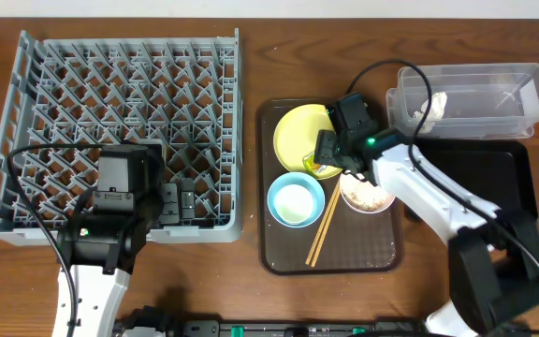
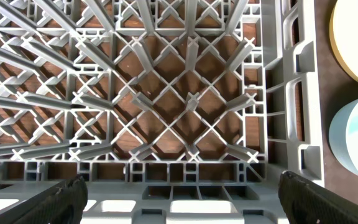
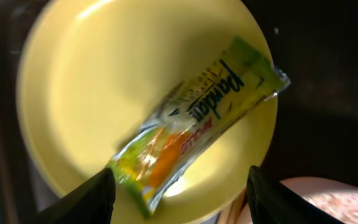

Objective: Sort waste into correct bins and load items into the dishwasher rack
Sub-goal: 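Grasp the yellow snack wrapper on the plate with the right gripper, then carry the wrapper right and release it into the clear bin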

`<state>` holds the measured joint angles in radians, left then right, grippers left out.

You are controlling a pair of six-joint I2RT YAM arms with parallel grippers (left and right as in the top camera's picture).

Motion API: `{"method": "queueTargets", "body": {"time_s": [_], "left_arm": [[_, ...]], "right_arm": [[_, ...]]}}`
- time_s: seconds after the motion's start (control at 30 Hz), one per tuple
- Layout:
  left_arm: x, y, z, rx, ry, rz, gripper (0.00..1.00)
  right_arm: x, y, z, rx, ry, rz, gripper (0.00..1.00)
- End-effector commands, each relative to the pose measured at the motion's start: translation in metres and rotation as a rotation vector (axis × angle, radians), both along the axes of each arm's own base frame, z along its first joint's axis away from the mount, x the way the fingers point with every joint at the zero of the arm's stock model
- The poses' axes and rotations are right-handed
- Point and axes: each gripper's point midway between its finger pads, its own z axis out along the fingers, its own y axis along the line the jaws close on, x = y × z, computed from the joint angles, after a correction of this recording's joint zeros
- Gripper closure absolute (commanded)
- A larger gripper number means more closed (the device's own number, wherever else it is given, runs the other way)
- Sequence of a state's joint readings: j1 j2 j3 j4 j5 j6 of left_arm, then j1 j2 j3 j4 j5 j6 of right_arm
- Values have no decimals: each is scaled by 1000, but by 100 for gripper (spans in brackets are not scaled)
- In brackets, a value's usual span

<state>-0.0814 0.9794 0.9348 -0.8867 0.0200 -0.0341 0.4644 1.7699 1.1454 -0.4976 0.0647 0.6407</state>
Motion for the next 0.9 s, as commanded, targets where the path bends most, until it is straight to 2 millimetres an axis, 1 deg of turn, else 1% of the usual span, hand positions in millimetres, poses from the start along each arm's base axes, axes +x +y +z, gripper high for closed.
{"method": "queueTargets", "body": {"time_s": [0.0,0.2,0.33,0.37,0.43,0.47,0.5,0.53,0.6,0.7,0.77,0.83,0.87], "left_arm": [[3,-1,7,-8,-18,10,0],[3,-1,7,-9,-17,11,0],[3,-1,7,-9,-18,11,0],[3,-1,7,-9,-18,11,0],[3,-1,7,-9,-18,11,0],[3,-1,7,-9,-18,11,0],[3,-1,7,-9,-18,11,0],[3,-1,7,-9,-18,11,0],[3,-1,7,-9,-17,11,0],[3,-1,7,-9,-17,11,0],[3,-1,7,-9,-18,11,0],[3,-1,7,-9,-18,11,0],[3,-1,7,-9,-18,11,0]], "right_arm": [[5,1,-14,9,12,-84,34],[12,7,-31,16,12,-79,34],[12,7,-44,10,34,-94,41],[11,6,-48,10,43,-103,45],[10,6,-51,11,51,-113,57],[11,6,-51,14,50,-119,65],[13,7,-50,19,42,-119,70],[16,7,-48,25,30,-121,72],[22,7,-41,39,4,-123,82],[33,4,-19,59,-47,-114,95],[43,-2,7,65,-107,-92,99],[50,-12,33,74,-167,-91,99],[55,-20,51,79,-211,-92,99]]}}
